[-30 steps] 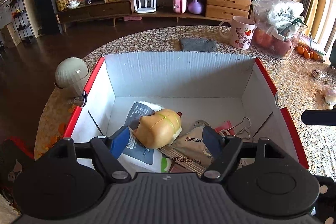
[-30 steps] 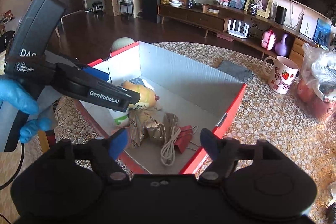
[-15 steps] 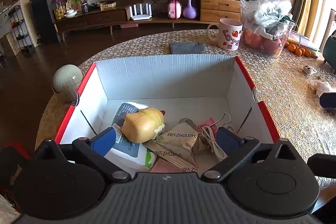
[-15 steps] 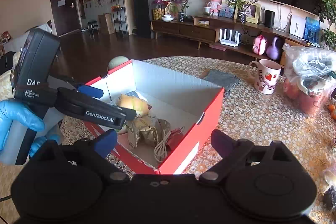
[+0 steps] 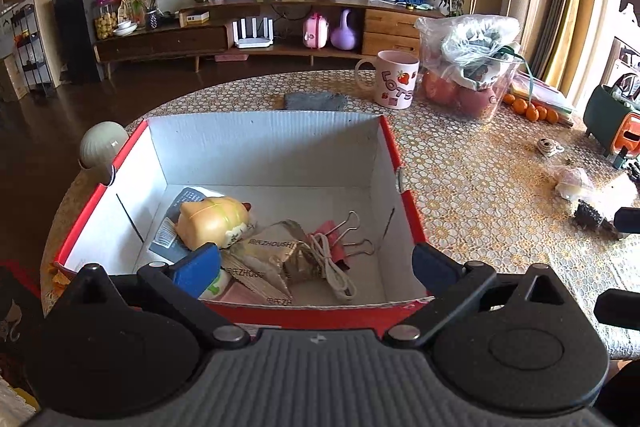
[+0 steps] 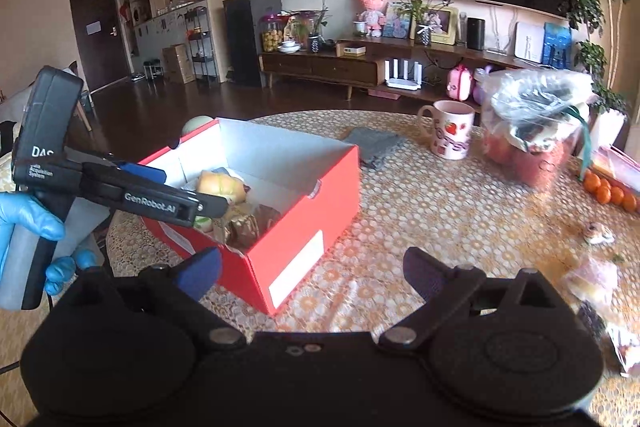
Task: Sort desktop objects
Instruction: 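Move both grippers back from the box toward the remaining table items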
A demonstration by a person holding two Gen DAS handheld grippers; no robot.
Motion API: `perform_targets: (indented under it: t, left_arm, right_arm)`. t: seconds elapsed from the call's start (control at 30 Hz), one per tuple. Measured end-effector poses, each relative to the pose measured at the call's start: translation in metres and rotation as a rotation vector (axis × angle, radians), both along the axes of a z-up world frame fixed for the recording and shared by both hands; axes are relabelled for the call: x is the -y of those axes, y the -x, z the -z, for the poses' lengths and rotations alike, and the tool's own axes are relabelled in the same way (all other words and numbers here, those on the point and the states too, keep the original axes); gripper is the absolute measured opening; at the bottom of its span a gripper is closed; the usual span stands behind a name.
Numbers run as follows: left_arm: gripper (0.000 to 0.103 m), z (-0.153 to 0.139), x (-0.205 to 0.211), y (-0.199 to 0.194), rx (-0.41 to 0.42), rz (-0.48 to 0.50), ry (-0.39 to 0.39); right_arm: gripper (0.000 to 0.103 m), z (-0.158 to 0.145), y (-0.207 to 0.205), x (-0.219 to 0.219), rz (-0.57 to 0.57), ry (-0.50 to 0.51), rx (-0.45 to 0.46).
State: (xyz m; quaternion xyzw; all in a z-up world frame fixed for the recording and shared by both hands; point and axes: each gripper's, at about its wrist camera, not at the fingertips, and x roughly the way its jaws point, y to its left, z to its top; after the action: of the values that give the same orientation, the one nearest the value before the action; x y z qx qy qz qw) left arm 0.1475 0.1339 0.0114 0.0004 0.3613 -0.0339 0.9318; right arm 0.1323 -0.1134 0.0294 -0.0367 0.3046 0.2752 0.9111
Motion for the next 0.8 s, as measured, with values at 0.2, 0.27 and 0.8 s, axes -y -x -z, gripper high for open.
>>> perform_targets:
  t: [0.2, 0.27, 0.8]
  left_arm:
    - [0.103, -0.011, 0.034, 0.013, 0.032, 0.063, 0.003]
    - [0.103, -0.014, 0.047, 0.016, 0.044, 0.086, 0.003]
    - [0.103, -0.012, 0.167, 0.024, 0.078, 0.294, 0.006]
  right_arm:
    - [0.098, 0.006, 0.014, 0.034, 0.057, 0.002, 0.005]
    - [0.098, 0.008, 0.018, 0.046, 0.077, 0.005, 0.005]
    - [0.098, 0.027, 0.040, 0.146, 0.288, 0.012, 0.027]
